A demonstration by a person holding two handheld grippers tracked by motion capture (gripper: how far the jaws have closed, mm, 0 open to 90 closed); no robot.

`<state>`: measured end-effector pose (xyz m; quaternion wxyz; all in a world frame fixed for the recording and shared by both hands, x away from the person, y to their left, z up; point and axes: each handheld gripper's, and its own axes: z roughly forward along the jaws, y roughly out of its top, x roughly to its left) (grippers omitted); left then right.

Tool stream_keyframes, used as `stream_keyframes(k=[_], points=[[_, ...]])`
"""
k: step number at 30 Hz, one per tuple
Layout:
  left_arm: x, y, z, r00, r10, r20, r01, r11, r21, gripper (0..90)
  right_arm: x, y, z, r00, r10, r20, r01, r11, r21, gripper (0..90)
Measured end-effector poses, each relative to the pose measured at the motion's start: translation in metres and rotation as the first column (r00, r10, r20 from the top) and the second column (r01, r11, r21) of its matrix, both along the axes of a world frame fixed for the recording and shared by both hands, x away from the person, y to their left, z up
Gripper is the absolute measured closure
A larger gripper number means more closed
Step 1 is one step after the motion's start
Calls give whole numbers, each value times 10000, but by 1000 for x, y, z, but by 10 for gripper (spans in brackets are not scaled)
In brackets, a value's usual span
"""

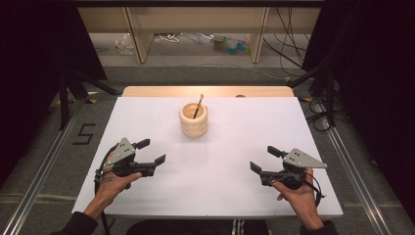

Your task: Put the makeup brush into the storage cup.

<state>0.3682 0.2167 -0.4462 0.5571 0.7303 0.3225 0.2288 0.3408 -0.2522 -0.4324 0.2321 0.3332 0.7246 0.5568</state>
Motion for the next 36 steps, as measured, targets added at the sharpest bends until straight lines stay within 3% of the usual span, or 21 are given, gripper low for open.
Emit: stream_keyframes(k=[2, 3, 4, 8, 9, 11, 12, 15, 16, 21, 22, 23, 31, 33, 36], points=[[-1, 2, 0, 10000, 0, -15, 0, 10000, -27, 172, -2, 1, 1, 9994, -17, -336, 18, 10000, 35, 157], [-1, 2, 0, 10000, 0, -15, 0, 10000, -27, 172, -2, 1, 1, 9994, -17, -336, 18, 10000, 35, 157], [-2, 2, 0, 10000, -14, 8, 14, 10000, -96, 171, -1, 0, 0, 10000, -32, -23, 32, 10000, -42, 157], [-5, 2, -2, 10000, -47, -67, 46, 10000, -82, 171, -1, 0, 0, 10000, -80, -25, 80, 9999, -65, 158], [-5, 2, -2, 10000, -47, -67, 46, 10000, -82, 171, -2, 1, 1, 9997, -83, -215, 82, 10000, -21, 157], [-7, 2, -3, 9999, -146, -85, 146, 9999, 3, 170, 0, 1, 0, 10000, -37, 49, 37, 10000, 42, 157], [-8, 1, -3, 9998, -139, -123, 138, 9999, -59, 170, -2, 2, 0, 9997, 2, -256, 2, 9999, 154, 158], [-9, 2, -3, 9998, -166, -88, 166, 9999, 8, 168, -2, 2, 0, 9996, 4, -271, 0, 9999, 157, 158], [-10, 2, -4, 9999, -113, -102, 112, 9999, -69, 168, 0, 1, 0, 10000, -50, 66, 50, 10000, 33, 157], [-12, 6, -6, 9998, -21, -200, 20, 10000, -37, 166, 0, 2, 0, 10000, -42, 46, 42, 10000, 32, 157], [-12, 7, -7, 9999, -41, -163, 40, 10000, -47, 166, -2, 2, 0, 9997, 10, -231, -6, 9999, 136, 158], [-13, 7, -7, 9998, -4, -179, 3, 10000, -67, 166, 0, 2, 0, 10000, -42, 48, 42, 10000, 24, 158], [-15, 7, -7, 9999, 81, -144, -83, 9999, -151, 166, -1, 1, 0, 10000, -31, -13, 31, 10000, -67, 157], [-15, 8, -7, 9999, 110, -105, -111, 9998, -157, 166, -2, 0, 2, 9997, -127, -204, 120, 9993, -344, 158], [-14, 8, -7, 9999, 102, -69, -103, 9999, -123, 166, -2, 0, 1, 9997, -121, -208, 113, 9993, -361, 158]])
